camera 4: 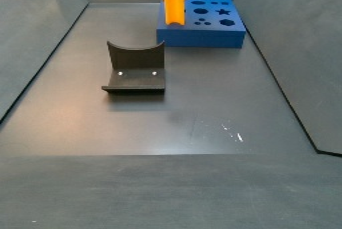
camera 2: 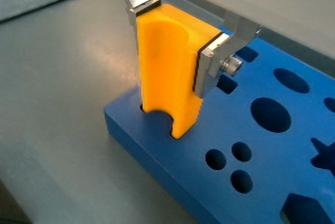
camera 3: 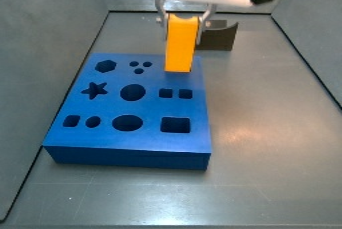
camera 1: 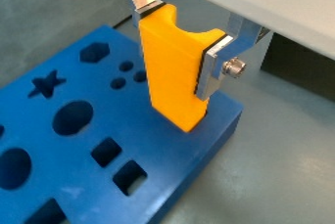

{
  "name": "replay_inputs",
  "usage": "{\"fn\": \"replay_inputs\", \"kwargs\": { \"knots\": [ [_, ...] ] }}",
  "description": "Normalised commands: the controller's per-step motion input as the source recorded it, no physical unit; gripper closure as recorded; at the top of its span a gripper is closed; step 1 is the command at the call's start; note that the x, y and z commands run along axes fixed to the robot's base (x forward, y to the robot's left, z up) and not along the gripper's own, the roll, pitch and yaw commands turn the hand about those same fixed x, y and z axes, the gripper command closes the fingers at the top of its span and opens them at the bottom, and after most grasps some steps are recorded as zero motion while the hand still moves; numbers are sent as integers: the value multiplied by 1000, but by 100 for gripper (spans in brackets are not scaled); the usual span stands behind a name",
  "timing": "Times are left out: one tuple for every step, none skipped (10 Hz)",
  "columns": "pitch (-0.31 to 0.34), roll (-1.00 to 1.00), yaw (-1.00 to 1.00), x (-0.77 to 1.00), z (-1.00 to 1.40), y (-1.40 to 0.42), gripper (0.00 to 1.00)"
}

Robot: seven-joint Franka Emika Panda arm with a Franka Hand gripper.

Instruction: Insert the arch object.

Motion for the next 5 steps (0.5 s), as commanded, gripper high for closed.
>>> {"fn": "replay_inputs", "kwargs": {
  "knots": [
    [89,0,131,240,-429,-34,100],
    [34,0,91,69,-603,0,100],
    [0,17,23,0,-860,0,100],
    [0,103,11,0,-934,0,100],
    [0,140,77,0,-914,0,100]
  ]
}}
